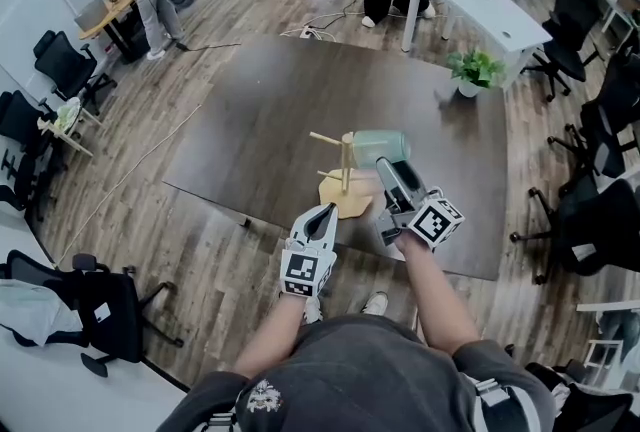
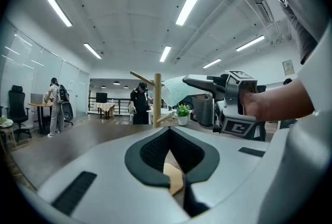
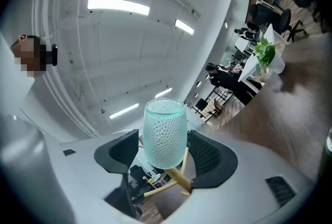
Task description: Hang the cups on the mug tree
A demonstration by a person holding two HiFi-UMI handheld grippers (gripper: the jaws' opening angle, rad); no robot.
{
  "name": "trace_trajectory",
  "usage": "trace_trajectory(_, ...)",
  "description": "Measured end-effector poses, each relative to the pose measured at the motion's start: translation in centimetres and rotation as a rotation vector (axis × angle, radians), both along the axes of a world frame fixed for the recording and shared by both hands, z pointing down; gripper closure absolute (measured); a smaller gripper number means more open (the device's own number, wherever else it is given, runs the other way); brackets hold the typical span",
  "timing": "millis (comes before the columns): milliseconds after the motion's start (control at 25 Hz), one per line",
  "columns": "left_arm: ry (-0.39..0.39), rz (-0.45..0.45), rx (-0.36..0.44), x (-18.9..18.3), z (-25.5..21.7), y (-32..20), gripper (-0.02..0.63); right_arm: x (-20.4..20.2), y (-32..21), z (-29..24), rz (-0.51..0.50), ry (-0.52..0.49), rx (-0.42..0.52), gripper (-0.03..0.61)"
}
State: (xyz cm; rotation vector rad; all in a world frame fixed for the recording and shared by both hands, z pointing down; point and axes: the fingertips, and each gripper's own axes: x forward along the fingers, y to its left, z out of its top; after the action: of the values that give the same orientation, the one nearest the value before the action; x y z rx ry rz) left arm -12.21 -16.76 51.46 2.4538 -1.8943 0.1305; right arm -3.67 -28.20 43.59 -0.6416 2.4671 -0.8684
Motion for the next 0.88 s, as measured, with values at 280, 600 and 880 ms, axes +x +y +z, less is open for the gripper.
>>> trace_trajectory(280,0.001,0.056,-0.018,2.1,0.6,0.0,0.607,3.0,1.6,1.0,0.074,0.024,-0.011,0.265)
trace_trajectory(600,0.008,0.15,-0.025,5.8,0.7,-1.2,0.607,8.1,4.9,3.2,0.228,0.217,0.038,0.463)
trace_trajectory(880,0.033,0.244,-0.006,9.8,0.3,-2.2,0.607,11.7,6.5,4.8,0.33,0.42,0.12,0.552)
